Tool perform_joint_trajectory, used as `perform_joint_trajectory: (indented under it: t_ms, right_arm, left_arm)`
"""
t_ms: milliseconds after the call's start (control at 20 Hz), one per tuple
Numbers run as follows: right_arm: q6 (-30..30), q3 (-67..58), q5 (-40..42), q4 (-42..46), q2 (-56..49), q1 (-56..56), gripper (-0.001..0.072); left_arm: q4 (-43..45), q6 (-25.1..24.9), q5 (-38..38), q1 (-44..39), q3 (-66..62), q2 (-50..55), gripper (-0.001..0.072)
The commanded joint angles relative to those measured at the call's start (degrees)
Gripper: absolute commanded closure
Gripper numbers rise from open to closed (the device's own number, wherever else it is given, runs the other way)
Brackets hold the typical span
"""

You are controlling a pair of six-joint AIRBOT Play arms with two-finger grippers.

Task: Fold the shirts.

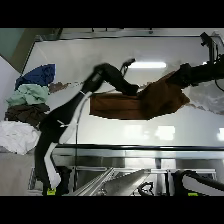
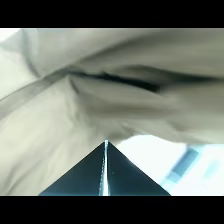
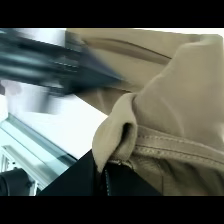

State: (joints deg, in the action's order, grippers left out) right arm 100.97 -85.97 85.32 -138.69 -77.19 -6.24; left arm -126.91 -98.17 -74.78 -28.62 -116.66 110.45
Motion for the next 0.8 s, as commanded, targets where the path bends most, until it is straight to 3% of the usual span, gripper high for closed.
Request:
perform_joint_trajectory:
  t_ms: [0, 200, 350, 400, 450, 500, 600, 750]
  right_arm:
    - [-2.1, 0.0, -5.8, -0.6, 0.0, 5.9, 0.0685]
    - [-2.0, 0.0, -27.5, -1.1, -2.6, 22.9, 0.0685]
    - [-2.0, 0.0, -47.7, -0.9, -11.6, 38.2, 0.0672]
    - [-1.2, 0.0, -54.5, -0.8, -15.9, 43.0, 0.0496]
    - [-1.0, 0.0, -60.5, -0.9, -20.0, 46.8, 0.0217]
    - [-1.0, -0.2, -64.5, -0.9, -23.5, 49.8, 0.0121]
    - [-0.9, -0.8, -60.8, 1.1, -24.9, 50.6, 0.0142]
    - [-2.9, -0.8, -48.4, 12.8, -16.8, 41.1, 0.0137]
  left_arm:
    - [-0.6, -1.9, -11.3, 8.7, 0.0, -16.2, 0.0693]
    - [-0.5, -1.9, -9.7, 22.3, 0.0, -36.3, 0.0693]
    - [-0.4, -1.9, -9.7, 30.6, 0.2, -47.5, 0.0693]
    - [-0.3, -1.9, -9.2, 32.7, 1.2, -50.8, 0.0693]
    - [-0.3, -2.6, -8.2, 34.4, 3.3, -54.1, 0.0693]
    - [-0.3, -3.1, -7.1, 35.7, 5.9, -57.0, 0.0693]
    - [-0.2, -3.4, -4.7, 37.9, 12.0, -62.2, 0.0693]
    - [-0.3, -4.5, 0.2, 40.5, 20.5, -68.5, 0.0693]
